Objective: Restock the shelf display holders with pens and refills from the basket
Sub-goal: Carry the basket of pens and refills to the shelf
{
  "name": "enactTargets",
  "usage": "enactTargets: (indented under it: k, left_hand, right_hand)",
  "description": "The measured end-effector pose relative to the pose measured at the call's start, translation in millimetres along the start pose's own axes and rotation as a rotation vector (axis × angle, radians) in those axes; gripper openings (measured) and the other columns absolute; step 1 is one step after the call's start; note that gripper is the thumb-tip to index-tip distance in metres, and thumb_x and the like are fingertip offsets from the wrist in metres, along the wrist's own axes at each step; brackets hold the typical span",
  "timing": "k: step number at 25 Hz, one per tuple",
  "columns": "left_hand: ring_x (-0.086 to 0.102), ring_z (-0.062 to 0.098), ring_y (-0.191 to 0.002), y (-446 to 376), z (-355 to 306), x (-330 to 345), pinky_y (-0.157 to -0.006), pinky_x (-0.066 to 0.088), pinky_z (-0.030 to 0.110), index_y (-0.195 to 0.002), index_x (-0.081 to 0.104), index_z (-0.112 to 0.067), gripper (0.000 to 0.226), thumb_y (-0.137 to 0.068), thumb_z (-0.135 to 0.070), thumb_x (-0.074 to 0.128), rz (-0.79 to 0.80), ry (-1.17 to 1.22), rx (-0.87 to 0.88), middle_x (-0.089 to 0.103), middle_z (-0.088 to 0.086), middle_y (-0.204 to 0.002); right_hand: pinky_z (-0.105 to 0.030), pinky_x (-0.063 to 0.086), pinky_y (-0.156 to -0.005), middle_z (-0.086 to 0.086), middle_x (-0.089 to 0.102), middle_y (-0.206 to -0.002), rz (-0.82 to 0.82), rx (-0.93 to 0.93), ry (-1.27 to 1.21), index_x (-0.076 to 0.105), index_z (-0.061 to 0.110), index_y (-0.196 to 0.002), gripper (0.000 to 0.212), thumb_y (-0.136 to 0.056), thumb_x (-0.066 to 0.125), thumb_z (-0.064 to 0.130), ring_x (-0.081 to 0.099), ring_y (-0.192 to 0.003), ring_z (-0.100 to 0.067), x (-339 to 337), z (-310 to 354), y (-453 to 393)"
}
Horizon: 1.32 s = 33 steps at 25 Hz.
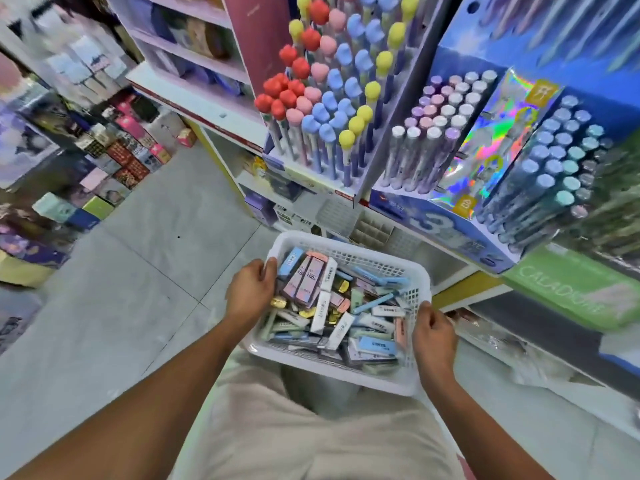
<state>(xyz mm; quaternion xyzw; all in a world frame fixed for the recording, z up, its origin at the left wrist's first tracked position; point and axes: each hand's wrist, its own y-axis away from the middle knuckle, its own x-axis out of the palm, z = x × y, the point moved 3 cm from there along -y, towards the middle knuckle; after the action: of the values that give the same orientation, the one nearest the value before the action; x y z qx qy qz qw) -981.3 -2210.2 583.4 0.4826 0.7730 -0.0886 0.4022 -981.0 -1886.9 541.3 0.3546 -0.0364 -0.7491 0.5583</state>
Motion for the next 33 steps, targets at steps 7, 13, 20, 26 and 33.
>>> enactTargets:
  k: [7, 13, 20, 26, 33]
  left_hand:
    - [0.053, 0.032, -0.063, -143.9, 56.5, 48.0, -0.056, 0.035, 0.035, -0.068, 0.046, -0.007, 0.045, -0.103, -0.036, 0.043, 0.238, -0.09, 0.206, 0.051, 0.008, -0.061]
    - [0.046, 0.023, -0.058, -188.0, 145.4, 102.1, -0.053, 0.029, 0.033, -0.063, 0.039, -0.014, 0.044, -0.103, -0.032, 0.045, 0.333, -0.076, 0.272, 0.047, 0.005, -0.059]
    - [0.052, 0.026, -0.063, -201.0, 260.0, 215.2, -0.058, 0.035, 0.032, -0.066, 0.045, -0.013, 0.043, -0.103, -0.036, 0.042, 0.36, -0.078, 0.226, 0.053, 0.006, -0.064]
    - [0.059, 0.035, -0.076, -213.0, 323.0, 276.1, -0.066, 0.039, 0.034, -0.072, 0.053, -0.006, 0.045, -0.103, -0.036, 0.042, 0.298, -0.039, 0.245, 0.06, 0.014, -0.075]
    - [0.062, 0.04, -0.093, -203.2, 302.4, 260.8, -0.072, 0.037, 0.032, -0.094, 0.065, 0.001, 0.045, -0.102, -0.036, 0.041, 0.221, 0.016, 0.331, 0.068, 0.027, -0.102]
  right_hand:
    - [-0.034, 0.032, -0.066, -0.013, 0.056, -0.077, -0.294, 0.162, 0.048, 0.052, 0.006, -0.076, 0.047, -0.106, 0.036, 0.038, 0.051, -0.072, -0.029, 115.7, -31.4, -14.1]
    - [-0.037, 0.028, -0.059, -0.006, 0.047, -0.059, -0.395, 0.257, 0.044, 0.042, 0.01, -0.062, 0.05, -0.105, 0.041, 0.036, 0.044, -0.055, -0.017, 200.1, -109.4, -17.8]
    - [-0.036, 0.032, -0.064, -0.01, 0.049, -0.062, -0.414, 0.263, 0.114, 0.041, 0.012, -0.061, 0.051, -0.105, 0.038, 0.037, 0.047, -0.064, -0.03, 259.6, -229.8, -66.0]
    - [-0.036, 0.037, -0.071, -0.025, 0.064, -0.09, -0.375, 0.162, 0.139, 0.054, 0.003, -0.077, 0.045, -0.103, 0.039, 0.036, 0.057, -0.084, -0.036, 288.7, -276.9, -113.4]
    - [-0.037, 0.041, -0.076, -0.028, 0.066, -0.108, -0.444, 0.02, 0.053, 0.064, -0.003, -0.1, 0.049, -0.104, 0.035, 0.037, 0.061, -0.099, -0.041, 275.6, -272.5, -95.4]
